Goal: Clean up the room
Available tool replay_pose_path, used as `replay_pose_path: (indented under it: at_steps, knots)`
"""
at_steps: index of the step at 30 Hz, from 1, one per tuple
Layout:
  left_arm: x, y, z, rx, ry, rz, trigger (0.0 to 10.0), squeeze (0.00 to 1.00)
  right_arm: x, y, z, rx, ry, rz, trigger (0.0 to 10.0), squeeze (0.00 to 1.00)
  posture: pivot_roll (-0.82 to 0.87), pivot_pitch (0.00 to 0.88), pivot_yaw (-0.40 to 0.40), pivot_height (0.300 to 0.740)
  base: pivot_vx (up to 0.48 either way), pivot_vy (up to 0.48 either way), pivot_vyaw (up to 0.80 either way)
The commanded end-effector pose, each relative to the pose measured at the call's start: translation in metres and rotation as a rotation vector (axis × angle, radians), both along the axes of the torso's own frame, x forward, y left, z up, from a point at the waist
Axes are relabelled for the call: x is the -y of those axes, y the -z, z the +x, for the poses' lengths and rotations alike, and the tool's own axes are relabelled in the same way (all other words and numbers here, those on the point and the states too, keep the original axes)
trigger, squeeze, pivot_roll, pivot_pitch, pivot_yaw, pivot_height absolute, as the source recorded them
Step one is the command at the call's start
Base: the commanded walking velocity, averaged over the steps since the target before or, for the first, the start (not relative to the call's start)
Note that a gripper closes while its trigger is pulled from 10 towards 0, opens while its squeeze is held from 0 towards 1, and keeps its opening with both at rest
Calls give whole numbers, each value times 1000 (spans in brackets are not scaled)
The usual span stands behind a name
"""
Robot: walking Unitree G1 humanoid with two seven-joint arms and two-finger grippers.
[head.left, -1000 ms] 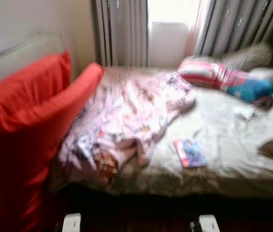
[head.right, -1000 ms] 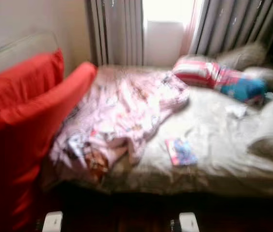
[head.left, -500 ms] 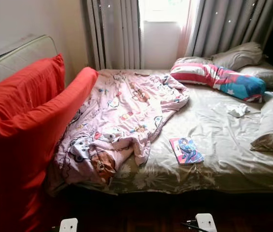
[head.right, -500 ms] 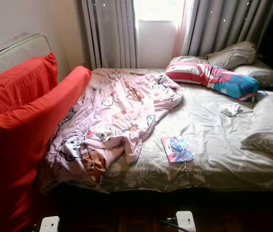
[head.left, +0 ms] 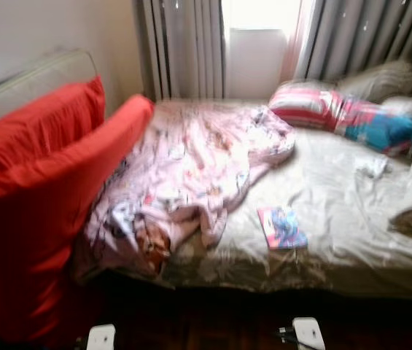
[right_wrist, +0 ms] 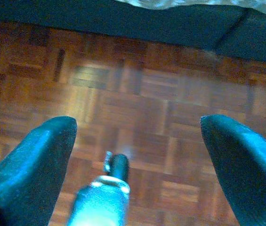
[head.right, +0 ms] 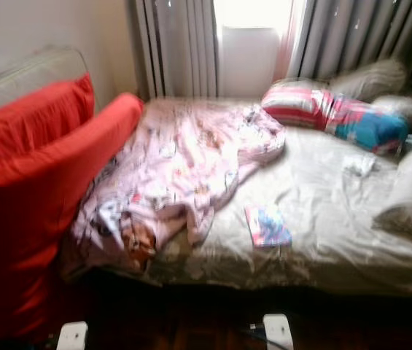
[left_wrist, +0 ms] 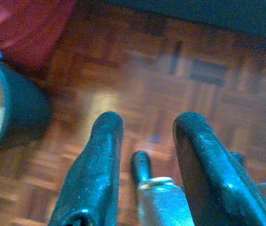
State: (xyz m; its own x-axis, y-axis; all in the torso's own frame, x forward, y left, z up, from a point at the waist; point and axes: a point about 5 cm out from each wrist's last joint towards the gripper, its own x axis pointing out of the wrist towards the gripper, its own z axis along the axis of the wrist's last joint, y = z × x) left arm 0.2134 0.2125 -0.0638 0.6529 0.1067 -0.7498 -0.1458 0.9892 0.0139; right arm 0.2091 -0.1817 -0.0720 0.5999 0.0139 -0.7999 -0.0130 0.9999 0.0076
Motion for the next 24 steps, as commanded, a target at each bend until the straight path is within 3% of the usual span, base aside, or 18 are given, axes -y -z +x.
replay_pose_path:
  at_steps: [1, 24]
  knots:
    - [-3, 3, -5, -26, -2, 8, 10000, 0, -2, -2, 4, 18, 5, 6, 10000, 0, -64, 26, 5, 740, 0, -259, 0]
    - [-2, 3, -6, -30, 9, 10, 10000, 0, -2, -2, 3, 18, -1, 1, 10000, 0, -67, 4, 7, 740, 0, -264, 0]
